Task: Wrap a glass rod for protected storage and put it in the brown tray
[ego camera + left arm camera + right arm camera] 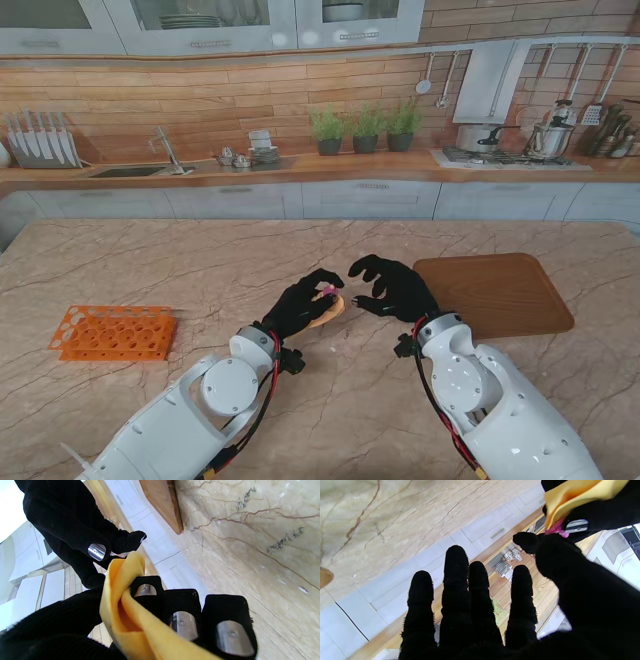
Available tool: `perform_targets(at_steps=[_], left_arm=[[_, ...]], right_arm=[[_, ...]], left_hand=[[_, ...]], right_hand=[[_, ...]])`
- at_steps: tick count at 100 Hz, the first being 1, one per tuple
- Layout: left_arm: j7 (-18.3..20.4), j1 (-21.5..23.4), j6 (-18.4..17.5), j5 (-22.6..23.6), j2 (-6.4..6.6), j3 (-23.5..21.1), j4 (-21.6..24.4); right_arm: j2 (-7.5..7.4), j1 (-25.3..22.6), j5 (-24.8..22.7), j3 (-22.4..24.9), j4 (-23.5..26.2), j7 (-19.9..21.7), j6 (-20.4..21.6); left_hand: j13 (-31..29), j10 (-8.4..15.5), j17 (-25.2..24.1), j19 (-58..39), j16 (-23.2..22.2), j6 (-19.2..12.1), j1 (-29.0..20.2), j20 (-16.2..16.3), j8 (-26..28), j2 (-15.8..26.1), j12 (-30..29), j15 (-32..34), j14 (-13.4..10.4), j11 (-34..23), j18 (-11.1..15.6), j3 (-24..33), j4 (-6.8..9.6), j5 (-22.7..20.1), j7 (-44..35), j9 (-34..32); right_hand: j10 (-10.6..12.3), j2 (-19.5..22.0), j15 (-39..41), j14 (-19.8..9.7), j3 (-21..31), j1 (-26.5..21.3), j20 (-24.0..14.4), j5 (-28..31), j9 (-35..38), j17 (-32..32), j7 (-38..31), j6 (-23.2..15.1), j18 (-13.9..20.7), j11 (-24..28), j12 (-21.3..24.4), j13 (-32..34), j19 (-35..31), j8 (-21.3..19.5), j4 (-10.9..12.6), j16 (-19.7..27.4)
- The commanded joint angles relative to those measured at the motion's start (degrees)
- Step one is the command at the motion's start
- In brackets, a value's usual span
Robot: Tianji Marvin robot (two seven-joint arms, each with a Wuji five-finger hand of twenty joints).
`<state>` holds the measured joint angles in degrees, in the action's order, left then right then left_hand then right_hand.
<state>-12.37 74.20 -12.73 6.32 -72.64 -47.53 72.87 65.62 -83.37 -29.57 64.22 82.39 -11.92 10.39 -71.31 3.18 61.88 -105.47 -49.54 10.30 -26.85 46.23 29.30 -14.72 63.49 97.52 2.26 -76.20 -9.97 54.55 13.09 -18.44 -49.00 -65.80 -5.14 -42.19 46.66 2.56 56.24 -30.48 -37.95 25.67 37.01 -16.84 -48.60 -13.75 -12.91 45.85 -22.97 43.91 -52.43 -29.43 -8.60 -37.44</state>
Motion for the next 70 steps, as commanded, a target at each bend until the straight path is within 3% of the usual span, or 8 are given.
perform_targets(at_steps=[1,6,11,14,19,29,51,70], left_arm=[[-0.1,0.13,-0.32,0.17,-0.23,-0.12,-0.04],[-0.15,0.06,-0.42,0.53,-0.18,-0.14,-0.14],[-0.36,0.0,-0.49,0.9,-0.19,-0.13,-0.27],[-0.44,-0.02,-0.49,1.0,-0.2,-0.14,-0.3],[-0.66,-0.02,-0.38,1.02,-0.26,-0.16,-0.33],[-1.12,-0.04,-0.17,0.68,-0.49,-0.23,-0.38],[-1.2,-0.35,-0.82,-1.51,-0.96,-0.32,-0.69],[-1.51,-0.53,-1.24,-2.07,-1.17,-0.41,-0.86]], right_arm=[[0.72,-0.74,0.27,-0.4,0.9,0.24,-0.63],[0.86,-0.86,1.59,-0.55,1.16,0.68,-1.17],[0.98,-0.95,2.77,-0.7,1.41,1.09,-1.66],[1.04,-0.98,3.41,-0.8,1.53,1.3,-1.92],[1.18,-1.0,4.36,-1.01,1.66,1.47,-2.29],[1.49,-0.95,6.12,-1.53,1.8,1.56,-3.13],[2.61,-0.5,10.28,-2.79,1.61,0.3,-4.83],[3.74,0.08,12.69,-3.54,1.59,-2.23,-6.36]], left_hand=[[-0.17,0.55,1.5,-14.5,-2.18,-1.29,3.49,-1.03,0.41,-1.44,1.58,0.85,-2.07,1.04,4.41,1.31,1.01,2.76,-0.33,2.39],[-0.17,0.92,1.57,-14.5,-3.25,-1.34,5.68,-0.68,0.16,-1.19,2.06,0.67,-2.73,1.06,5.0,-4.28,-0.46,3.14,0.3,2.65],[-0.45,1.23,1.64,-14.5,-3.82,-1.45,5.59,-0.31,0.04,-2.82,2.27,0.48,-3.21,1.01,5.64,-10.73,-6.65,3.11,0.5,2.54],[-0.46,1.26,1.64,-14.5,-3.92,-1.47,5.08,-0.29,-0.22,-3.62,2.31,0.43,-3.24,1.04,5.65,-15.48,-12.08,3.27,1.0,2.59],[-0.47,1.29,1.65,-14.5,-3.97,-1.54,5.93,-0.26,-0.74,-4.46,2.4,0.42,-3.24,1.17,5.73,-22.1,-15.13,3.32,1.86,2.84],[-0.49,0.36,1.73,-14.5,-4.54,-1.9,7.42,1.08,-2.14,-1.68,2.44,0.7,-2.75,2.33,5.78,-32.41,-14.98,4.0,4.11,4.17],[-1.45,-7.68,1.84,-14.5,-4.57,-2.46,8.5,4.07,-4.03,8.22,-1.98,1.36,-2.31,12.07,5.15,-38.95,-13.56,4.98,7.44,9.31],[-1.47,-15.22,1.89,-14.5,-3.83,-3.19,8.81,4.46,-5.52,10.32,-18.14,1.45,-2.88,30.21,5.54,-39.64,-13.12,5.8,9.02,15.83]], right_hand=[[-0.47,1.73,0.77,-0.04,-0.76,1.9,-1.05,1.18,-0.59,0.59,-0.04,0.01,1.15,0.8,-0.43,-1.3,-0.6,-0.46,2.44,-0.44],[-0.48,1.91,0.72,0.03,-0.95,2.04,-1.04,1.27,-0.56,0.69,0.15,0.08,1.18,0.74,-0.42,-1.31,-0.57,-0.48,2.37,-0.42],[-0.68,1.94,0.65,0.16,-1.08,1.96,-1.05,1.29,-0.41,0.73,0.3,0.13,1.13,0.7,-0.41,-1.44,-0.56,-0.53,2.34,-0.4],[-0.69,1.95,0.63,0.14,-1.24,2.1,-1.05,1.21,-0.39,0.77,0.46,0.19,1.13,0.66,-0.41,-1.49,-0.55,-0.51,2.29,-0.4],[-0.69,1.99,0.6,0.19,-1.49,2.32,-1.06,1.14,-0.38,0.8,0.71,0.33,1.08,0.63,-0.41,-1.55,-0.54,-0.48,2.22,-0.4],[-0.69,2.76,0.59,0.3,-2.4,3.16,-1.08,0.88,-0.37,1.01,1.45,0.31,1.12,0.6,-0.44,-1.71,-0.46,-0.33,2.03,-0.45],[-0.95,6.97,1.29,0.7,-2.29,4.03,-1.35,3.58,1.71,1.03,1.29,-0.71,1.02,1.14,-0.75,-1.03,-0.8,-0.58,2.16,-0.75],[-1.06,9.27,2.63,1.01,-0.8,4.88,-1.2,4.8,3.88,1.03,0.36,0.28,0.88,1.71,-1.07,-0.01,-1.72,3.16,-1.85,-0.98]])
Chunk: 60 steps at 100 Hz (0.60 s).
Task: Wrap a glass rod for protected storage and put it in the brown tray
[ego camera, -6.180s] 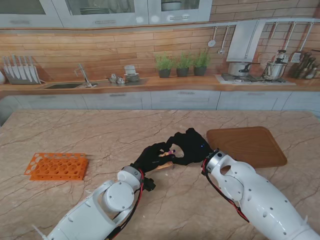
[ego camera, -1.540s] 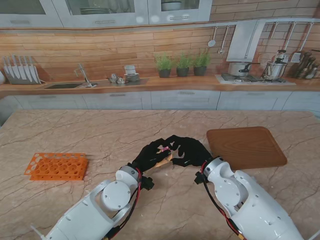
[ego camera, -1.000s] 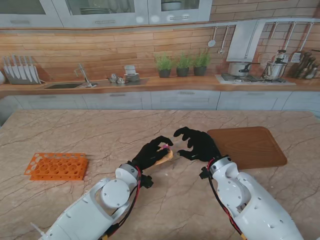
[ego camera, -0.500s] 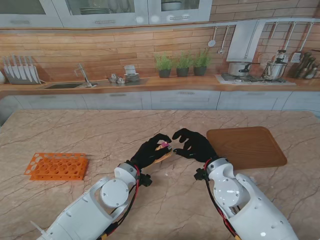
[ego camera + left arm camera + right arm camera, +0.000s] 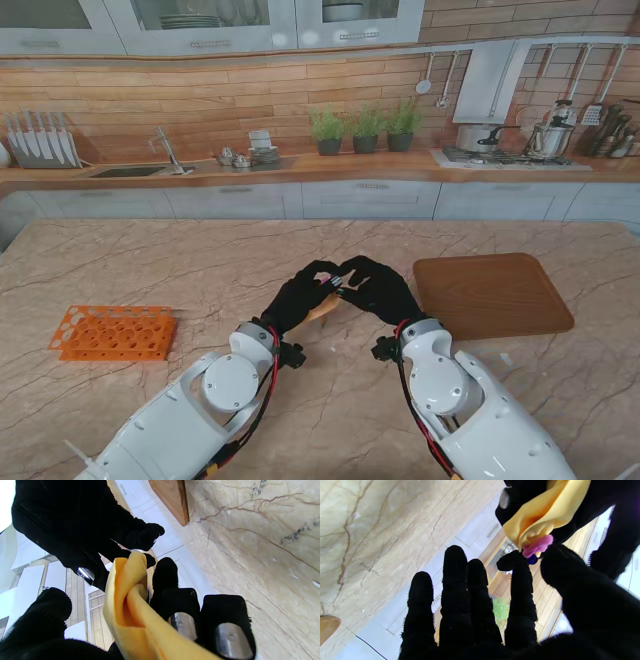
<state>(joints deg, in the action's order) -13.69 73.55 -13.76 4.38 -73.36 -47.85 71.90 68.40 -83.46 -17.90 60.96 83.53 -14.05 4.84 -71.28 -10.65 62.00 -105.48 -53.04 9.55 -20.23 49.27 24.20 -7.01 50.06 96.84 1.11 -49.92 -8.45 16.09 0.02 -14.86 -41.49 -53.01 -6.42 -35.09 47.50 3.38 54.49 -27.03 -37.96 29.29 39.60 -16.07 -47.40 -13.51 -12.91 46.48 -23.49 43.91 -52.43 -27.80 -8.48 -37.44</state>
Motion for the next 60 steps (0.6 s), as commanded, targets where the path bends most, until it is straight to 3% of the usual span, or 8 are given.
perform_targets(at_steps=[1,8,15,27,45,60], left_arm=[[-0.21,0.11,-0.23,-0.11,-0.45,-0.09,0.1],[-0.46,-0.03,-0.38,0.04,-0.53,-0.04,-0.14],[-0.66,-0.15,-0.45,0.16,-0.59,-0.01,-0.31],[-0.69,-0.33,-0.57,0.24,-0.62,0.05,-0.52],[-0.58,-0.48,-0.5,-0.06,-0.71,0.18,-0.67],[-1.12,-0.66,-0.75,-0.19,-0.97,0.34,-1.0]], right_arm=[[1.02,0.21,1.2,-0.32,0.48,-0.19,-0.94],[1.4,0.45,2.32,-0.64,0.53,-0.7,-2.05],[1.75,0.76,3.34,-1.04,0.44,-1.08,-2.95],[2.41,1.41,4.87,-1.8,-0.08,-2.08,-4.13],[3.04,2.29,6.89,-2.82,-0.76,-2.52,-4.88],[3.2,2.71,7.87,-3.43,-1.05,-2.05,-5.78]], left_hand=[[-1.5,-1.59,1.77,-14.5,-0.31,-2.5,2.22,1.43,-0.45,2.65,-5.26,2.12,-1.73,4.52,4.02,-1.22,-0.05,2.3,1.55,3.42],[-1.55,-4.09,1.76,-14.5,0.34,-2.69,2.34,1.4,-0.69,2.87,-11.6,1.65,-1.26,11.12,3.97,-1.06,0.07,2.63,1.89,5.12],[-1.56,-5.09,1.73,-14.5,0.76,-2.83,2.59,1.3,-0.83,3.07,-14.36,1.57,-0.79,13.54,3.71,-0.94,0.14,2.81,2.08,6.01],[-1.59,-5.59,1.72,-14.5,1.03,-2.96,2.75,1.3,-0.93,3.58,-15.82,1.68,-0.66,14.99,3.6,-0.92,0.17,3.35,2.29,7.42],[-1.57,-5.22,1.74,-14.5,1.31,-3.37,3.11,1.27,-1.04,4.22,-16.63,1.78,-0.63,15.37,3.73,-1.23,0.24,4.14,2.46,8.59],[-1.56,-5.0,1.76,-14.5,1.47,-3.48,2.93,1.31,-0.9,4.84,-16.06,1.95,-0.91,13.81,3.95,-1.25,0.49,4.34,2.07,8.72]], right_hand=[[0.2,2.3,1.86,0.23,0.76,1.36,-1.18,1.22,1.33,0.27,-0.95,0.09,0.86,1.12,-0.56,0.0,-1.78,1.76,-2.15,-0.99],[-0.23,4.56,2.5,0.56,-1.38,0.8,-1.0,1.39,1.95,0.46,-2.28,0.74,0.64,1.51,-0.63,0.22,-2.32,3.83,-3.15,-1.06],[-0.51,5.96,3.13,0.96,-3.24,-0.22,-0.87,1.82,2.55,0.64,-3.28,1.24,0.5,1.82,-0.66,0.55,-2.77,5.35,-3.81,-1.17],[-0.68,7.68,4.07,1.34,-5.78,-1.55,-0.67,2.91,4.16,0.56,-5.25,0.88,0.25,2.33,-0.67,1.34,-3.67,7.14,-4.5,-1.28],[-0.06,6.78,5.07,1.58,-7.23,-3.58,0.03,4.98,7.74,0.26,-10.24,-1.97,0.15,2.81,-0.79,2.44,-4.62,9.57,-4.96,-1.35],[0.06,6.51,5.69,1.49,-6.54,-5.82,0.17,9.56,11.89,0.14,-12.3,-2.83,0.02,3.72,-1.04,3.34,-4.86,9.28,-4.91,-1.51]])
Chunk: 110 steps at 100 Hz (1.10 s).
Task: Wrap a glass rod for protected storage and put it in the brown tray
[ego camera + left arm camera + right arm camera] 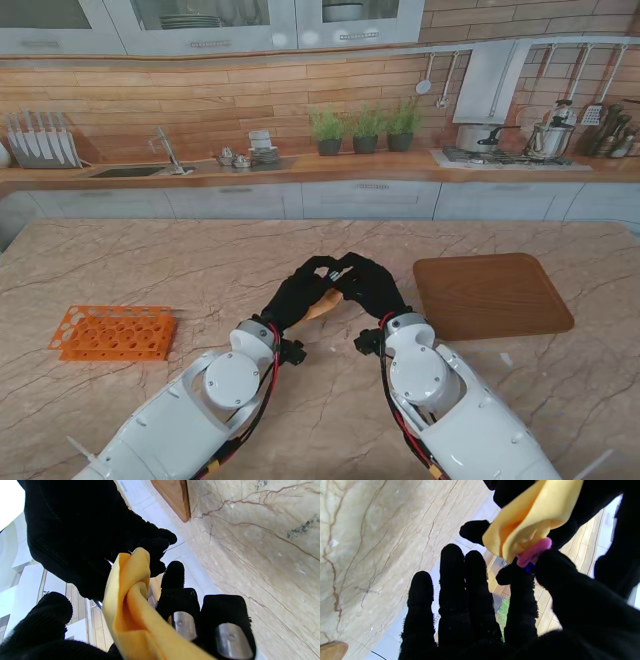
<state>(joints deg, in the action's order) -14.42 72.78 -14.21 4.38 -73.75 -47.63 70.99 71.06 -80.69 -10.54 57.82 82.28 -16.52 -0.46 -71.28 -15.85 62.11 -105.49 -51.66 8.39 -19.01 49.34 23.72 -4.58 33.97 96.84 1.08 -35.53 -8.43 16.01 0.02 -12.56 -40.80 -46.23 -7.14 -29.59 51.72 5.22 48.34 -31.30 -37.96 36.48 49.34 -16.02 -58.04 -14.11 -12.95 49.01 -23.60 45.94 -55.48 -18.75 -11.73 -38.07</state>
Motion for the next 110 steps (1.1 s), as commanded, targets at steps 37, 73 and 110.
perform_targets(at_steps=[37,73,110], left_arm=[[-4.58,0.78,-0.07,-2.36,-2.2,-0.35,-0.08],[-6.1,1.38,0.69,-3.47,-2.75,-0.63,0.63],[-7.37,1.55,0.62,-3.38,-3.04,-0.89,0.83]], right_arm=[[0.67,-0.33,3.01,-1.21,0.83,1.9,-2.01],[1.34,-0.85,8.46,-2.75,2.14,3.09,-3.93],[0.94,-0.91,11.4,-3.21,2.71,6.28,-4.7]], left_hand=[[-1.58,-0.8,1.68,-14.48,0.56,-1.55,1.72,4.23,0.85,3.45,4.04,3.4,-0.09,-8.1,2.6,5.11,1.07,0.21,-1.53,-0.72],[-1.54,-1.86,1.67,-14.48,0.84,-1.27,1.27,6.34,1.36,2.92,5.52,3.92,0.88,-10.93,1.79,7.82,-0.56,-0.59,-2.24,-1.89],[-1.52,-2.05,1.64,-14.48,0.9,-1.14,0.84,6.89,1.58,2.73,5.98,4.04,1.22,-11.8,1.31,8.81,-0.94,-1.09,-2.48,-2.37]], right_hand=[[0.76,-0.5,1.84,-0.2,1.15,-5.02,0.61,6.6,6.57,0.13,-2.27,-1.68,-0.42,0.43,-0.78,2.47,-1.83,0.7,-2.03,-0.88],[1.51,-3.81,1.24,-0.73,4.43,-4.94,1.05,7.94,9.39,0.02,-2.33,-1.8,-0.77,-1.19,-0.01,3.98,-1.66,1.72,-2.8,-0.53],[1.07,-9.02,-0.57,-0.96,4.77,1.76,1.33,2.17,7.09,0.85,5.46,3.93,-0.89,-2.25,0.3,2.67,-0.47,-0.11,-1.57,-0.46]])
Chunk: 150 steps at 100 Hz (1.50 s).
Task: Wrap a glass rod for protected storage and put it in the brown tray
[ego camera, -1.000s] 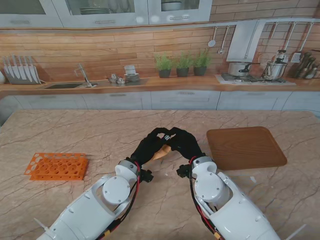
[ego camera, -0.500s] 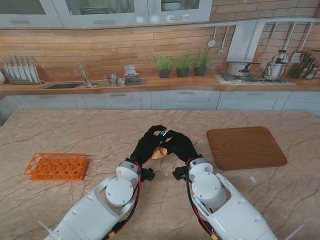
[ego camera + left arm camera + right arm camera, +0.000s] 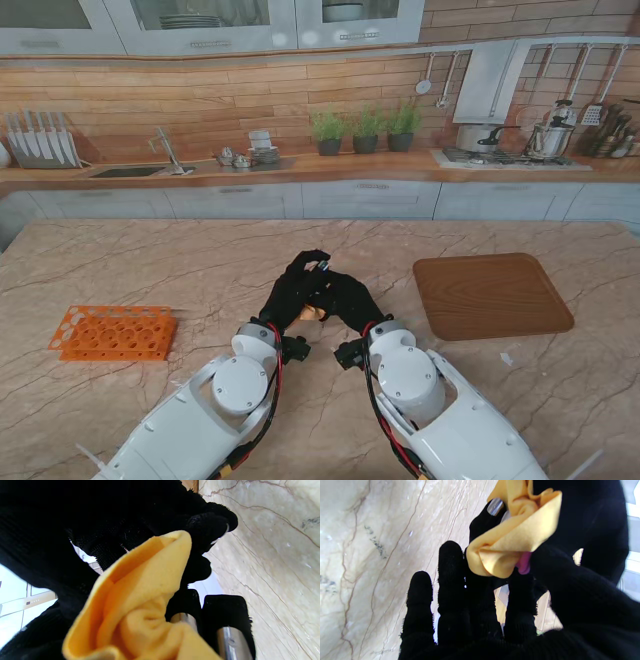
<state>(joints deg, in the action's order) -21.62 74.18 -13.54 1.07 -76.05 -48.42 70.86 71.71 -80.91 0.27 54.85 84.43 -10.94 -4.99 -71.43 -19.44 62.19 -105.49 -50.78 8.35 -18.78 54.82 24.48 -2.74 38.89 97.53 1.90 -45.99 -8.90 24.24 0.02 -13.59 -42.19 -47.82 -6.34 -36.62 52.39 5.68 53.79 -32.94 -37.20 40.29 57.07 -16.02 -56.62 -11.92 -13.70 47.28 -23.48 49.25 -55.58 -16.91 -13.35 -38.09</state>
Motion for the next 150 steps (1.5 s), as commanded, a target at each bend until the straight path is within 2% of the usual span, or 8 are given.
perform_targets(at_steps=[1,6,33,58,78,105,124,150], left_arm=[[-0.17,0.16,-0.03,-0.07,-0.74,-0.12,0.97],[-0.2,0.18,0.03,-0.04,-0.72,-0.16,1.02],[-0.5,0.18,0.25,0.55,-0.61,-0.54,1.17],[-0.62,-0.14,0.59,0.64,-0.41,-1.58,1.94],[-0.5,-0.49,1.82,-1.85,-0.56,-2.62,3.66],[0.29,-1.23,3.99,-8.18,-1.12,-3.46,6.67],[-0.14,-2.24,5.29,-14.75,-2.31,-3.33,7.78],[-1.75,-3.46,5.42,-20.36,-3.75,-3.02,7.79]], right_arm=[[0.28,-0.72,0.7,-0.2,0.59,0.75,-0.16],[0.33,-0.9,1.28,0.02,0.79,0.71,-0.23],[0.78,-1.79,0.61,1.36,1.05,-2.29,0.78],[0.69,-2.65,-2.06,2.91,0.95,-4.48,2.76],[-0.4,-3.14,0.44,4.2,1.2,0.16,4.01],[-0.99,-2.25,4.22,3.58,0.66,4.78,3.84],[-0.77,-1.68,6.46,3.03,0.26,5.57,3.62],[-1.97,-1.44,9.4,3.36,0.27,11.89,2.62]], left_hand=[[-1.37,1.55,1.55,-14.48,0.02,-1.11,0.57,1.42,0.83,0.88,1.07,3.34,0.41,-1.36,1.77,0.61,-0.94,-0.14,-1.12,-0.8],[-1.37,1.68,1.55,-14.48,0.03,-1.14,0.56,1.42,0.84,0.89,1.13,3.34,0.45,-1.5,1.75,0.6,-0.99,-0.18,-1.12,-0.95],[-1.36,2.35,1.52,-14.48,0.05,-0.85,-1.63,1.07,1.04,0.05,4.14,3.35,0.76,-6.18,1.56,1.09,-0.97,-1.91,-1.3,-2.83],[-1.39,6.06,1.64,-14.48,0.25,-0.3,-7.64,-0.52,1.79,-6.52,9.03,2.93,-0.56,-10.73,3.39,4.68,-0.56,-7.05,-2.15,-5.85],[-1.41,9.6,1.76,-14.48,0.41,-0.24,-10.0,-1.77,2.38,-9.47,12.74,2.55,-2.28,-13.77,5.31,6.02,-1.07,-9.54,-2.75,-7.58],[-1.41,12.27,1.78,-14.48,0.4,-0.69,-10.52,-2.98,2.9,-9.28,16.06,2.29,-2.97,-15.9,6.27,5.98,-1.34,-9.76,-3.29,-8.45],[-1.42,16.12,1.72,-14.48,0.3,-1.11,-11.52,-4.59,3.6,-9.01,20.43,2.12,-3.2,-19.69,6.55,6.6,-1.45,-9.82,-4.39,-9.87],[-1.43,21.52,1.66,-14.48,0.26,-1.39,-11.44,-4.81,4.38,-9.19,24.45,2.1,-3.2,-25.06,5.9,8.56,-1.54,-10.3,-5.87,-12.53]], right_hand=[[0.13,-1.68,-1.27,-1.38,-0.89,4.31,0.51,-1.98,-1.14,0.99,5.26,2.3,-0.03,-0.4,0.09,-0.99,-0.23,-2.82,0.93,-0.51],[-0.34,0.03,-1.18,-1.2,-2.32,7.79,-0.03,-3.78,-3.23,1.7,9.59,4.19,0.16,0.38,-0.33,-2.59,0.39,-9.06,5.4,-0.89],[-1.19,6.92,-0.92,-0.97,-11.41,13.41,-1.61,-14.29,-13.14,3.5,12.18,4.54,1.4,1.93,-0.83,-7.99,1.24,-11.18,6.72,-1.29],[-1.0,4.13,-9.55,-1.94,-20.13,15.42,-1.5,-24.12,-24.62,1.87,13.2,5.31,3.03,-1.49,0.58,-11.12,2.34,-10.18,7.71,3.53],[-1.25,1.72,-28.43,-1.83,-16.69,20.84,2.8,-28.94,-30.73,0.85,15.49,6.57,4.61,-8.15,3.37,-14.27,9.92,-7.4,7.37,14.03],[-2.44,1.58,-34.39,-2.79,-14.6,25.28,5.59,-30.6,-33.59,2.19,16.96,7.6,7.5,-11.96,5.0,-17.86,16.78,-5.99,6.31,17.91],[-2.14,1.5,-33.78,-3.13,-15.51,21.43,6.12,-28.79,-32.59,1.45,15.59,7.03,8.26,-11.45,4.77,-16.98,18.06,-6.27,6.11,17.9],[-2.16,0.81,-33.21,-1.8,-21.31,6.8,5.48,-17.45,-27.03,0.98,14.28,3.57,5.78,-12.78,5.28,-14.54,17.54,-7.89,7.58,17.19]])
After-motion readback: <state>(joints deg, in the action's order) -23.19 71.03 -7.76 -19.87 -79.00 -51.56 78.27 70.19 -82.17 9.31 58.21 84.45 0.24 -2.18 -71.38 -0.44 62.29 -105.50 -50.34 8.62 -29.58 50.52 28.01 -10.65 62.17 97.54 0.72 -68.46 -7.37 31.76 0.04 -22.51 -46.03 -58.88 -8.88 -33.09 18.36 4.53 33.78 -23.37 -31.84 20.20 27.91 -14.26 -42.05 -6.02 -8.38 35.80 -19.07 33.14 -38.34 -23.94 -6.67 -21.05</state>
